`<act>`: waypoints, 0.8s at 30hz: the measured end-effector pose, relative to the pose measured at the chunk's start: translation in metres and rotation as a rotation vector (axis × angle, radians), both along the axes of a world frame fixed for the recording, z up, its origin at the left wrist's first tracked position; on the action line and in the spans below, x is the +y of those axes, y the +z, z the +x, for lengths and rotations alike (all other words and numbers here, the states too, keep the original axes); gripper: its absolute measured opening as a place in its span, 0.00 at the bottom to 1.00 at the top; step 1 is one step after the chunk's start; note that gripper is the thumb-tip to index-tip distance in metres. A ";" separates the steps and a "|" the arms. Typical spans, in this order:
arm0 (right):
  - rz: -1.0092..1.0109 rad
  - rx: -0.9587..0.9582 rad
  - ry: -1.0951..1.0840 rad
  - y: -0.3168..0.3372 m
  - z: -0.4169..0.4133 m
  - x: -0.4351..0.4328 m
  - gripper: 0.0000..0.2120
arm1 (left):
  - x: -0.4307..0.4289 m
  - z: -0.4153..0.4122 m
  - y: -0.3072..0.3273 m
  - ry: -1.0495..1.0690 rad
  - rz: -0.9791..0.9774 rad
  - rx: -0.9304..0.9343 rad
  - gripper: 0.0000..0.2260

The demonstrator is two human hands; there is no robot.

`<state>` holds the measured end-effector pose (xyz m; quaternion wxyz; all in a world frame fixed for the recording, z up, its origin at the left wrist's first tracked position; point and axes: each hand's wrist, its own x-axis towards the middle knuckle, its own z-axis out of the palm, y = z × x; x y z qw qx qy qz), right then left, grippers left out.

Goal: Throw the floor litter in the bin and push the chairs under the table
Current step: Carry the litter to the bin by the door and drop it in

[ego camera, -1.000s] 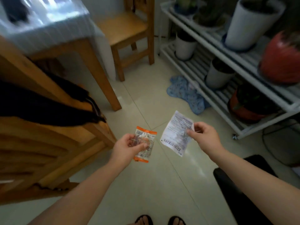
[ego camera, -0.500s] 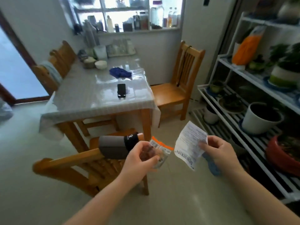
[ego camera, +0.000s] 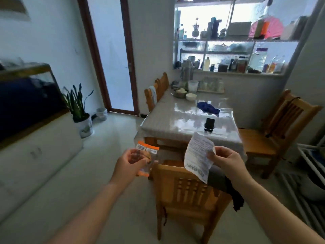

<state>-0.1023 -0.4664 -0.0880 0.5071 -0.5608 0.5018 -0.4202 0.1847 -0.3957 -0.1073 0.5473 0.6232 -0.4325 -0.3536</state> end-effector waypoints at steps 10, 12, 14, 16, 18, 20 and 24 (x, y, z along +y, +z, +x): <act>0.209 -0.018 0.201 -0.046 0.265 0.022 0.06 | 0.062 0.219 -0.025 0.258 0.193 0.158 0.12; 0.212 0.003 0.225 -0.056 0.305 0.016 0.06 | 0.064 0.256 -0.030 0.320 0.212 0.173 0.13; 0.214 0.045 0.252 -0.067 0.341 0.009 0.04 | 0.063 0.289 -0.038 0.371 0.230 0.168 0.11; 0.223 0.076 0.287 -0.076 0.375 -0.003 0.03 | 0.060 0.317 -0.046 0.408 0.238 0.172 0.09; 0.232 0.106 0.321 -0.085 0.407 -0.019 0.05 | 0.052 0.344 -0.055 0.425 0.258 0.188 0.09; 0.243 0.125 0.352 -0.093 0.437 -0.039 0.06 | 0.039 0.370 -0.061 0.431 0.289 0.174 0.09; 0.260 0.129 0.392 -0.105 0.497 -0.097 0.06 | -0.008 0.426 -0.066 0.391 0.331 0.199 0.11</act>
